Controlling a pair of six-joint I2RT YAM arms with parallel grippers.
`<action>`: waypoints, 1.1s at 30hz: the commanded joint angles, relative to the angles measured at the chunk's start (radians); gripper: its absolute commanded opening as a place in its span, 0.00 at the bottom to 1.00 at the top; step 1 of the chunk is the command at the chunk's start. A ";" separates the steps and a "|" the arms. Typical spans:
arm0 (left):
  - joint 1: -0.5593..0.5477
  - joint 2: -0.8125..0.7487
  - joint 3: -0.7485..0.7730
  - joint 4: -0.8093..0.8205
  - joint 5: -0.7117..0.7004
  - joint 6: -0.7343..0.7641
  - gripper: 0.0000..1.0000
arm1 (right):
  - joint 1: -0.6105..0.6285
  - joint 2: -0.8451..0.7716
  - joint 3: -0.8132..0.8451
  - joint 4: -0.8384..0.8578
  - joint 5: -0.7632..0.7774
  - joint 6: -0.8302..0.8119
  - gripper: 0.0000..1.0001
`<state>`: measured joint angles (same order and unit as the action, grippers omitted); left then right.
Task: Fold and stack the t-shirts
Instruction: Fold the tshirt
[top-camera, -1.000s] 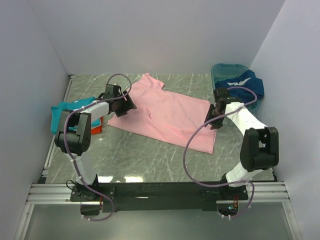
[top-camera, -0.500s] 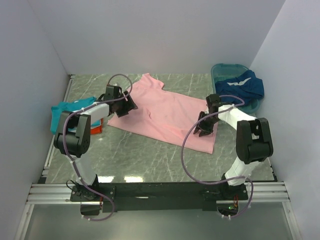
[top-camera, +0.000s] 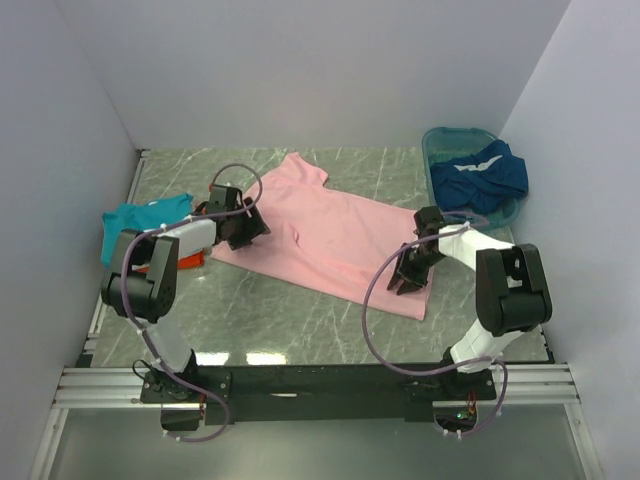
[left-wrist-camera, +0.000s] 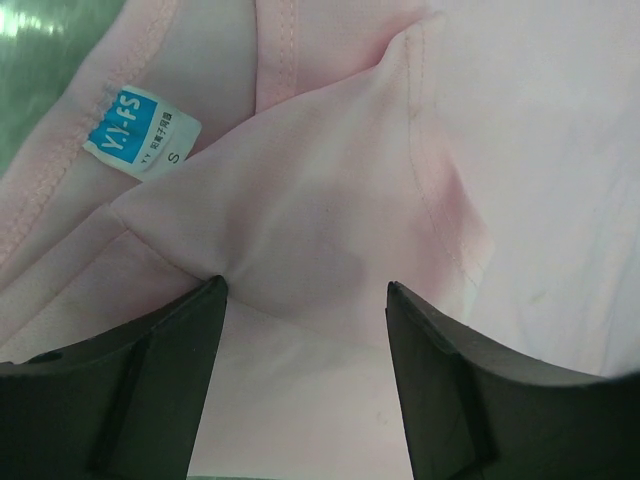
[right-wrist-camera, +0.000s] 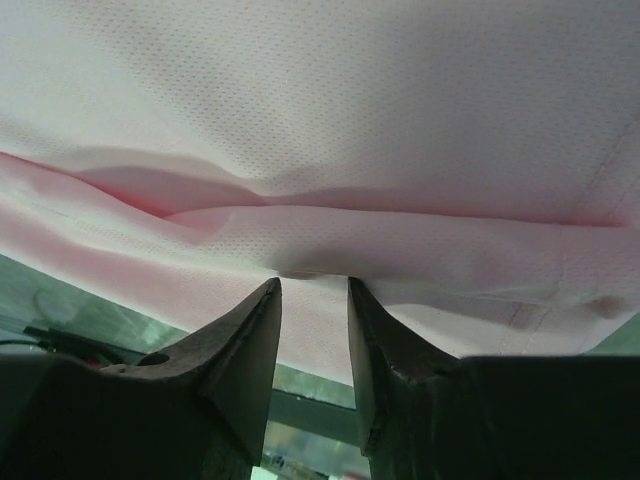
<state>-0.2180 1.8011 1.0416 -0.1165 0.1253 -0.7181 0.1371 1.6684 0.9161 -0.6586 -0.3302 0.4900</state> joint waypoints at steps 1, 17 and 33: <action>-0.007 -0.067 -0.103 -0.074 -0.042 0.013 0.72 | -0.001 -0.025 -0.109 -0.107 0.088 -0.007 0.41; -0.073 -0.422 -0.279 -0.232 -0.036 -0.075 0.73 | -0.004 -0.240 -0.022 -0.320 0.097 -0.024 0.42; -0.073 -0.195 -0.058 -0.084 0.094 -0.086 0.74 | 0.058 -0.064 0.067 -0.127 -0.095 -0.028 0.42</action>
<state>-0.2878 1.5772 0.9646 -0.2630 0.1692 -0.7876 0.1783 1.5841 1.0149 -0.8482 -0.3710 0.4530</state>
